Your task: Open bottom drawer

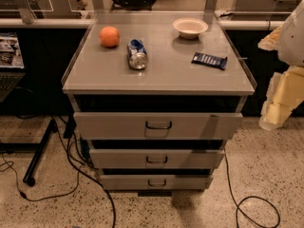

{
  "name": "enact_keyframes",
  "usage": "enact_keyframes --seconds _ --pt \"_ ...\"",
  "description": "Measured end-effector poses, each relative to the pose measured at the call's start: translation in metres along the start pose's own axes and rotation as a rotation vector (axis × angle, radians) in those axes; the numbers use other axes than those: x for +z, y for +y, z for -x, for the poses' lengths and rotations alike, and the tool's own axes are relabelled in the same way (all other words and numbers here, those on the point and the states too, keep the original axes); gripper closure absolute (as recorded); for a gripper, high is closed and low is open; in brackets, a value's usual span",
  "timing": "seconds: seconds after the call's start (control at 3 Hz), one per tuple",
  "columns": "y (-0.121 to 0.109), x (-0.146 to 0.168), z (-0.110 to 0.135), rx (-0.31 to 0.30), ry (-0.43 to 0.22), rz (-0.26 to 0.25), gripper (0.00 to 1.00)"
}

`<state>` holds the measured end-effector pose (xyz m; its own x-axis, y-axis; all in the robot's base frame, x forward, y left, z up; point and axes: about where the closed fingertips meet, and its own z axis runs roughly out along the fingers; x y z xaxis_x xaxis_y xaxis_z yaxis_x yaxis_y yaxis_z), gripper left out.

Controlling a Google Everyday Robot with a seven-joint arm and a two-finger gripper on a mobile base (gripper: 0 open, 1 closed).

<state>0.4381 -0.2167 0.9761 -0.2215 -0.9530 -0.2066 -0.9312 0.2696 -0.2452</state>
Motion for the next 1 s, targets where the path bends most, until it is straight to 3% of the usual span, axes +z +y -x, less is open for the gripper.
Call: enact_keyframes --seconds 0.67,1.0 --pt "0.0 0.0 0.0 0.013 -0.016 -0.013 0.0" --pt "0.015 0.016 -0.006 0.092 -0.131 -0.046 0.0"
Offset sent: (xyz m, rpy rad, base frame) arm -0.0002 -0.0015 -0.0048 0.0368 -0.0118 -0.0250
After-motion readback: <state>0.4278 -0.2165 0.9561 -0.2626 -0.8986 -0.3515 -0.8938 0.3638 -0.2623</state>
